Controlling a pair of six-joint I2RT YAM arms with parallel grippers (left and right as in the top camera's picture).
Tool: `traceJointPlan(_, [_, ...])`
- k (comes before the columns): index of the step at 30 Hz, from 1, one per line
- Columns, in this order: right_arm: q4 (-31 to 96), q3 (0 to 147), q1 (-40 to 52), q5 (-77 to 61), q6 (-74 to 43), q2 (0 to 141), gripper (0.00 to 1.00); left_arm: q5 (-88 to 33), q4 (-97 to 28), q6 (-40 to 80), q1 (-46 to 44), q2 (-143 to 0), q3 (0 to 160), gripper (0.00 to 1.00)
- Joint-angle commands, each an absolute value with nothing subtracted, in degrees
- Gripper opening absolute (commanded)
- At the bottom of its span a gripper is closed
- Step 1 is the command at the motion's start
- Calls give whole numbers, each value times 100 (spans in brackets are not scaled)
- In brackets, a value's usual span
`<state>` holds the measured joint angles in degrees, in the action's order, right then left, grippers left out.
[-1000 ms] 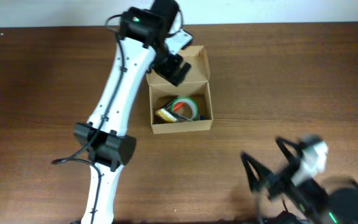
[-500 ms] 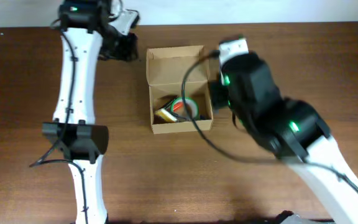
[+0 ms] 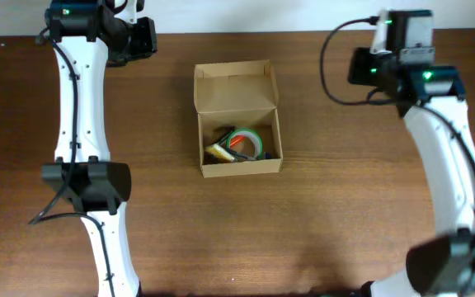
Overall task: Pack container
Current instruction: 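Lift the left gripper away and raise the right arm toward the box, then bring both grippers to the box's side flaps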
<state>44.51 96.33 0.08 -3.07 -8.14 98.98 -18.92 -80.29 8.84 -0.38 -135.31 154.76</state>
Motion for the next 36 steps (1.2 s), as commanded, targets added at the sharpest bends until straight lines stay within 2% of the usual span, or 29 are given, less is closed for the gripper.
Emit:
traceJointPlan(1, [4464,9754,-331,-1852,-792,10431,4,-2171,-8025,1636,-10,-14018,15550,2])
traceJointPlan(6, [4499,9754,-403,-2412,-792,11122,3,-2908,-7990,2078,-8,-14671,15550,2])
traceJointPlan(17, [4259,9751,-60,-3116,-1135,12051,4,-3524,-7964,2768,-8,-15673,15550,2])
traceJointPlan(28, [3691,9751,419,-3301,-1857,12562,4,-4110,-7994,3087,-21,-16110,15550,2])
traceJointPlan(36, [3177,9751,467,-3848,-2456,12975,4,-4117,-7996,3177,-86,-16140,15511,2])
